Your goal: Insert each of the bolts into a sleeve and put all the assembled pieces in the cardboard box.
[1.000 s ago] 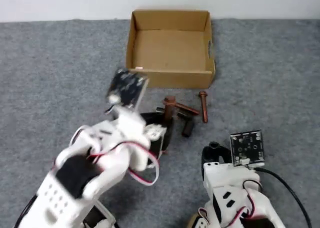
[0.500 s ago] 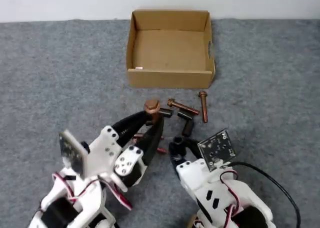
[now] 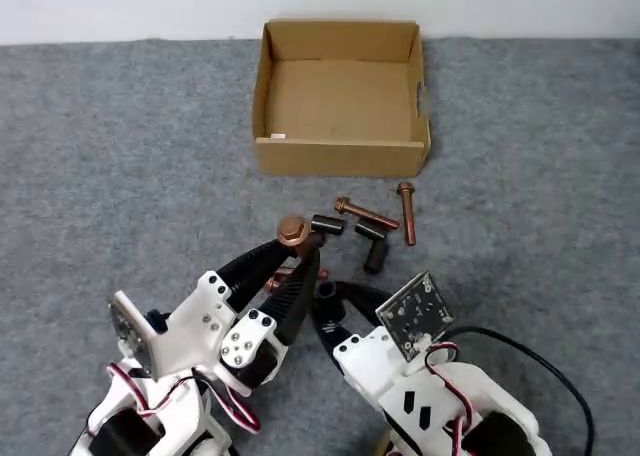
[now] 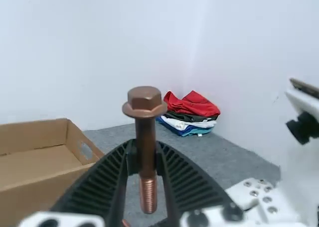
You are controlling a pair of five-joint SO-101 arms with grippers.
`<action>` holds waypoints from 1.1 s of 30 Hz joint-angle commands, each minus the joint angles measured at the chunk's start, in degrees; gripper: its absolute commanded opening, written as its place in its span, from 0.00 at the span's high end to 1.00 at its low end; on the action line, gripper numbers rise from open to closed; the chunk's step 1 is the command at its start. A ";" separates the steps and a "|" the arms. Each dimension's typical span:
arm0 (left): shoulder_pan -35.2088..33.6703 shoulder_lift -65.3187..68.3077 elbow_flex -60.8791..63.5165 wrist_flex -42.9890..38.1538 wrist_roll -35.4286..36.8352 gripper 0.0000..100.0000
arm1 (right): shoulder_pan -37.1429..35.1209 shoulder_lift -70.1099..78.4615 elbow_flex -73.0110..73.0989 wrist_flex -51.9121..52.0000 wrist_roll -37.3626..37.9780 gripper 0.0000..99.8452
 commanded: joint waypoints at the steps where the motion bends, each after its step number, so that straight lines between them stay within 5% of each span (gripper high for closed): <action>1: 0.09 -0.70 -0.48 -2.29 3.08 1.00 | -0.40 0.22 -0.62 -3.91 2.46 0.99; 18: 0.00 -0.70 4.62 -1.76 3.34 1.00 | -0.40 0.22 -2.81 -7.43 7.12 0.99; 27: 0.18 -0.70 2.51 8.18 1.49 0.99 | -0.13 0.22 -2.81 -7.43 7.12 0.99; 33: 0.18 -0.70 -0.66 15.21 -1.67 0.81 | -0.13 0.22 -2.81 -7.43 7.12 0.99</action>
